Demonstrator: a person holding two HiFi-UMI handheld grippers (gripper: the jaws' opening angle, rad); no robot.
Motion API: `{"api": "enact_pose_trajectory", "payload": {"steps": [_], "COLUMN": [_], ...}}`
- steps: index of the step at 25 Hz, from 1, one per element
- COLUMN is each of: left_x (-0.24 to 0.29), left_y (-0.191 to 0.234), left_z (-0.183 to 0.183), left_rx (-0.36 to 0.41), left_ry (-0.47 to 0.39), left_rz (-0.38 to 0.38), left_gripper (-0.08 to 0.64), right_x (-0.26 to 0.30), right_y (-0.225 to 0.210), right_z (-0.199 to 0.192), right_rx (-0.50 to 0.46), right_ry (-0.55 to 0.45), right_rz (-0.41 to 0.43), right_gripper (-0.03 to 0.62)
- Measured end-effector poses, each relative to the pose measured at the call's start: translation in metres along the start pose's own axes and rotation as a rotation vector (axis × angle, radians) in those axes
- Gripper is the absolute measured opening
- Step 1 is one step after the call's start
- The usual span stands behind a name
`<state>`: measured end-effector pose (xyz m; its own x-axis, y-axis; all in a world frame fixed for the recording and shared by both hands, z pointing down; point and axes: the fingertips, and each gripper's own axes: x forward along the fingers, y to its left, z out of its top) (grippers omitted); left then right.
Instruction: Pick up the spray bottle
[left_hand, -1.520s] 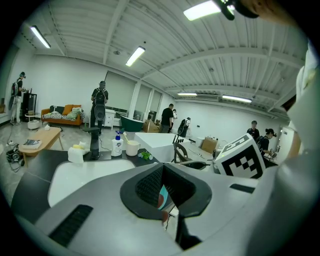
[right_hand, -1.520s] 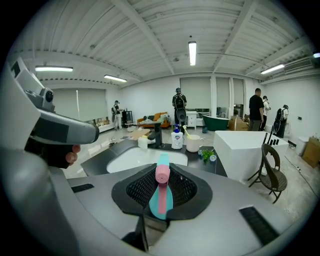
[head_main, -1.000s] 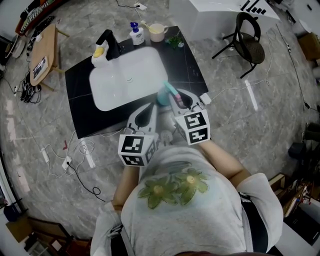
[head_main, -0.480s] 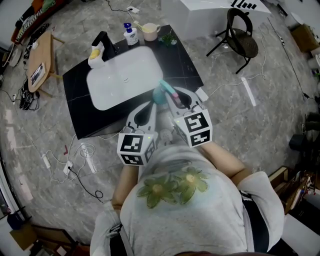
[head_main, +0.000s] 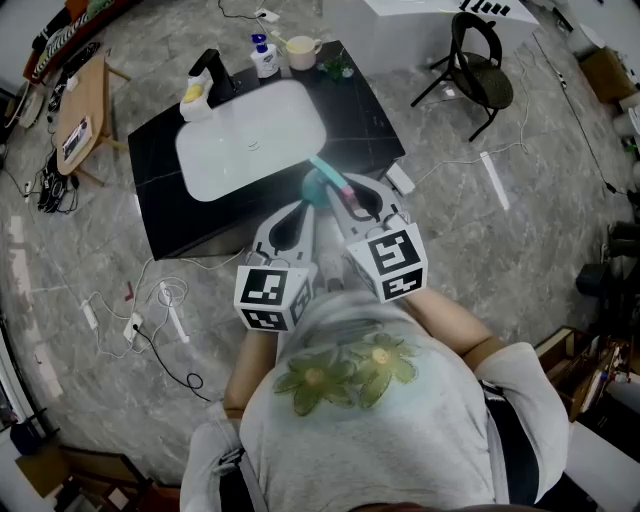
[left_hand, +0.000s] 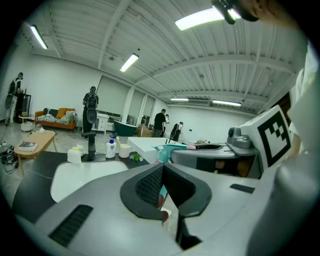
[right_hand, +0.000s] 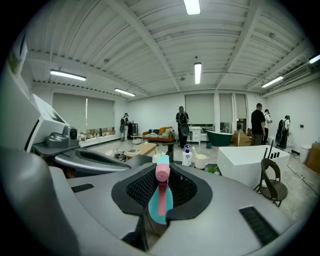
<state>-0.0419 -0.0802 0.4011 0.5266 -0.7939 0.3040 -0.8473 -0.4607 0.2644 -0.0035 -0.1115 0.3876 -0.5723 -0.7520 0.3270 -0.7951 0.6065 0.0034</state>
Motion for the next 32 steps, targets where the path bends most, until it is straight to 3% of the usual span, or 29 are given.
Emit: {"api": "enact_pose_trajectory", "payload": {"steps": [19,32], "left_x": [-0.058,-0.078], "left_y": [-0.041,-0.064], "left_z": [-0.029,-0.040], "left_rx": [-0.020,-0.026], "left_ry": [-0.017,-0.023], "left_rz": [0.037,0.036], "left_gripper": [0.008,0.008], "right_x": [-0.062,-0.094], "right_y": [0.053,0.063], "right_z": [-0.011,-0.016], "right_rx": [-0.079,-0.084], "right_ry": [-0.018,-0.025], "right_rz": [0.058,0.054], "right_gripper": [0.071,0.071]}}
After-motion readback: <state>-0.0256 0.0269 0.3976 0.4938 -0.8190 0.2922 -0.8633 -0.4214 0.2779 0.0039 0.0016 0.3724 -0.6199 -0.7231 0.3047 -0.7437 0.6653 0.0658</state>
